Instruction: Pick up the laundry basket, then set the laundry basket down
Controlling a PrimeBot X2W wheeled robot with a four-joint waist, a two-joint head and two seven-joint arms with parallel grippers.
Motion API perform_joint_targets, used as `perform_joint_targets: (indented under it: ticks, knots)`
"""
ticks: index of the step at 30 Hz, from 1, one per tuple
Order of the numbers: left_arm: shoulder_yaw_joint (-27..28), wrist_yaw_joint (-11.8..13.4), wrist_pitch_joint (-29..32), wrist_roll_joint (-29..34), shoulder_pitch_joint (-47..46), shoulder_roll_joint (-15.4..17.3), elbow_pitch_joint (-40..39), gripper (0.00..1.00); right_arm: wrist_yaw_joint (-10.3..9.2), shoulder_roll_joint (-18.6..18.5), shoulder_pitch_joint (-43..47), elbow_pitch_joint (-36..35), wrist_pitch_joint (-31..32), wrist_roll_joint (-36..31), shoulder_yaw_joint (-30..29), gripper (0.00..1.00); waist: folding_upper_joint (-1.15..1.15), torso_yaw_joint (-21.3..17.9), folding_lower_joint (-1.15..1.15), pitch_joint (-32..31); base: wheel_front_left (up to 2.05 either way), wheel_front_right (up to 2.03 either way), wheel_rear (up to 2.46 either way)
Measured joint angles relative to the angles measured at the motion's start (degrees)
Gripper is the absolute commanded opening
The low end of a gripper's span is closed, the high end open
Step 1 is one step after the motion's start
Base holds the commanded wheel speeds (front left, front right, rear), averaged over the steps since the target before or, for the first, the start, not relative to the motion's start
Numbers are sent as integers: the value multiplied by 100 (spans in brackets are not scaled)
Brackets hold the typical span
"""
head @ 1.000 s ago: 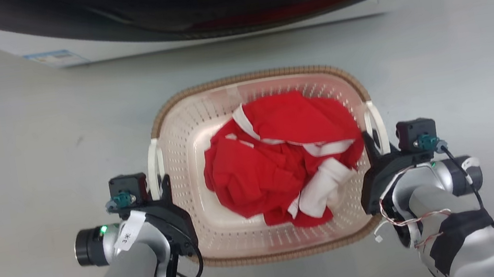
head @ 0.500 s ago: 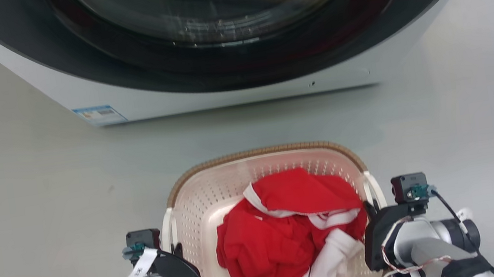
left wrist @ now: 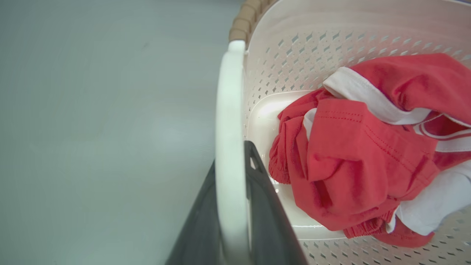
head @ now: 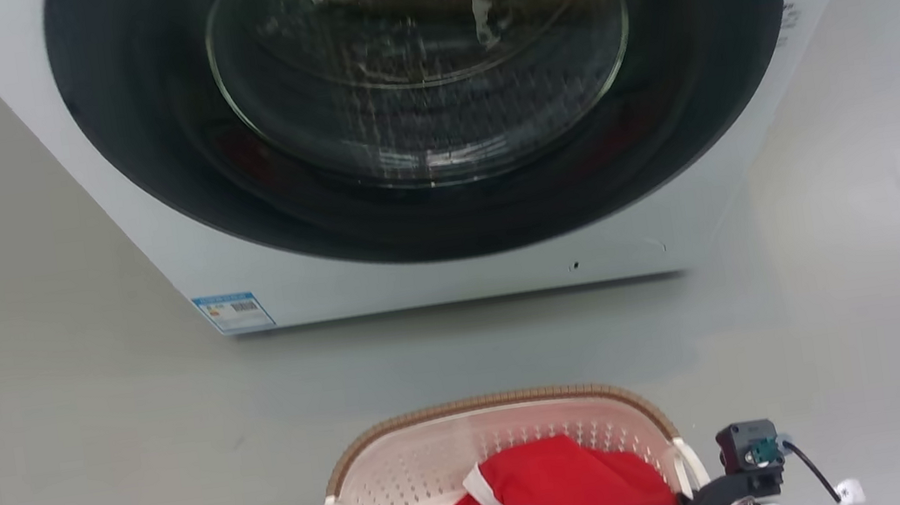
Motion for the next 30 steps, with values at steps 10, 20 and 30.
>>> perform_joint_targets:
  ticks: [10,20,30]
  knots:
    - [-210,49,133,-120,542,16,67,0,0,0,602,-42,149,452,313,0,0,35,0,-946,0,0,0]
    - [-325,62,234,-160,870,31,125,0,-5,1,937,-77,216,722,546,0,0,66,0,-1576,0,0,0]
    - [-371,76,234,-188,881,38,152,0,-7,1,937,-68,215,859,687,0,1,74,0,-1699,0,0,0]
